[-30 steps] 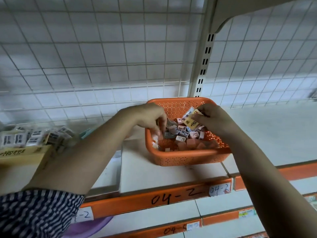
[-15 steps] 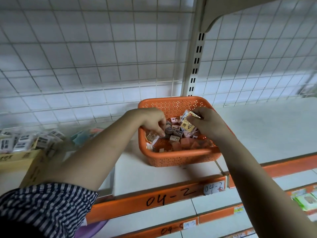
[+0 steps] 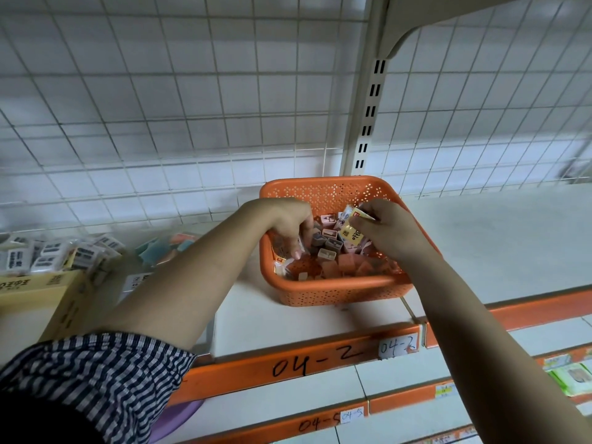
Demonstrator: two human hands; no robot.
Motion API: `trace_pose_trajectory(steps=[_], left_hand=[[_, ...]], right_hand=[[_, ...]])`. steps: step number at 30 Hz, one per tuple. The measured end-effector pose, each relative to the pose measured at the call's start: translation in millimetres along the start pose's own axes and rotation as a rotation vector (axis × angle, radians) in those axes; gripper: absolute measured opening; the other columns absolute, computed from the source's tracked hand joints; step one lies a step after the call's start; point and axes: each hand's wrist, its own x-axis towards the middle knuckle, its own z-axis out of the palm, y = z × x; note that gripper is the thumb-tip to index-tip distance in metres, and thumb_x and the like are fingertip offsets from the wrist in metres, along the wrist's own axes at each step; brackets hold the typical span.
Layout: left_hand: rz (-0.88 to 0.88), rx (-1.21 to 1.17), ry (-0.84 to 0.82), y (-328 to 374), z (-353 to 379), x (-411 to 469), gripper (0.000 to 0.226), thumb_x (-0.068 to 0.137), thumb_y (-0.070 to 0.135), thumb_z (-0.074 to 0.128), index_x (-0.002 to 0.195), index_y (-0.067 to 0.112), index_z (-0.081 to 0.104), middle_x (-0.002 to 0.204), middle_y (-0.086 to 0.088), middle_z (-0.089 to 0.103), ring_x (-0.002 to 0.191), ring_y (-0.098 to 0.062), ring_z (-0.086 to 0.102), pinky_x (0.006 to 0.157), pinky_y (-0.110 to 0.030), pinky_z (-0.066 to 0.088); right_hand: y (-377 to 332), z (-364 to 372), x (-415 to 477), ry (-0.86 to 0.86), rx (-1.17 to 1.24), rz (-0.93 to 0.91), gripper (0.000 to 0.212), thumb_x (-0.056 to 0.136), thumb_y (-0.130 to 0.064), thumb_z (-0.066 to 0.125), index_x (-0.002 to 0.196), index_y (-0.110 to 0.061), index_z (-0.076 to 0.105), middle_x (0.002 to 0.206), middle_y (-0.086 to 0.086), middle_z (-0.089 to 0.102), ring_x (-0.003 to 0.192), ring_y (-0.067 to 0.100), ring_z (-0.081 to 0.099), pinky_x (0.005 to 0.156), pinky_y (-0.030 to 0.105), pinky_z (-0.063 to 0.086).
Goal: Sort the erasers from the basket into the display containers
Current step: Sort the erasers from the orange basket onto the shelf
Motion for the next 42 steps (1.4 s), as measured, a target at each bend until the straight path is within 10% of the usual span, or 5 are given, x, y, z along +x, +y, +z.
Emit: trace_pose_trajectory(steps=[16,21,27,33,42], left_hand=[[0.139,-0.394,0.445,-5,10,-20,0.010,0.087,0.020,0.071,0.094,0.015,0.066,0.096,0.004,0.068,0.095,-0.015,0.063,0.079,-0.031,0.049],[0.153,-0.605,0.601,-15,8,-42,0.013,0.087,0.017,0.071,0.083,0.025,0.061,0.092,0.012,0.068,0.092,-0.009,0.064,0.082,-0.030,0.051],[0.129,-0.917,0.784,-25,8,-86,0.016,0.092,0.008,0.063,0.082,0.017,0.054,0.075,0.007,0.065,0.037,-0.006,0.045,0.037,-0.015,0.029],[0.020,-1.198,0.985,-53,14,-134,0.017,0.094,0.018,0.061,0.107,0.008,0.067,0.076,0.002,0.065,0.050,-0.001,0.056,0.041,-0.015,0.038],[-0.052,-1.827,1.041,-121,51,-216,0.019,0.100,0.015,0.048,0.091,0.021,0.064,0.068,-0.003,0.068,0.051,-0.011,0.055,0.039,-0.017,0.036]], right_hand=[[-4,-2,1,0.046,0.036,0.043,0.009,0.094,-0.026,0.060,0.093,-0.017,0.060,0.074,0.001,0.067,0.055,0.009,0.063,0.047,0.018,0.040],[-13,-6,2,0.077,0.134,0.029,0.011,0.094,-0.027,0.059,0.090,-0.018,0.063,0.084,0.005,0.069,0.075,0.021,0.069,0.070,0.042,0.058],[-47,1,4,0.004,0.448,0.064,0.015,0.095,-0.020,0.061,0.104,-0.009,0.064,0.087,0.014,0.071,0.065,0.017,0.065,0.058,0.032,0.053],[-107,40,-3,-0.074,0.605,0.032,0.015,0.095,-0.018,0.061,0.101,-0.005,0.064,0.078,0.012,0.069,0.062,0.017,0.063,0.049,0.022,0.051],[-190,116,-26,-0.122,0.698,0.023,0.014,0.094,-0.019,0.060,0.101,-0.008,0.066,0.084,0.011,0.071,0.069,0.017,0.066,0.052,0.020,0.051]])
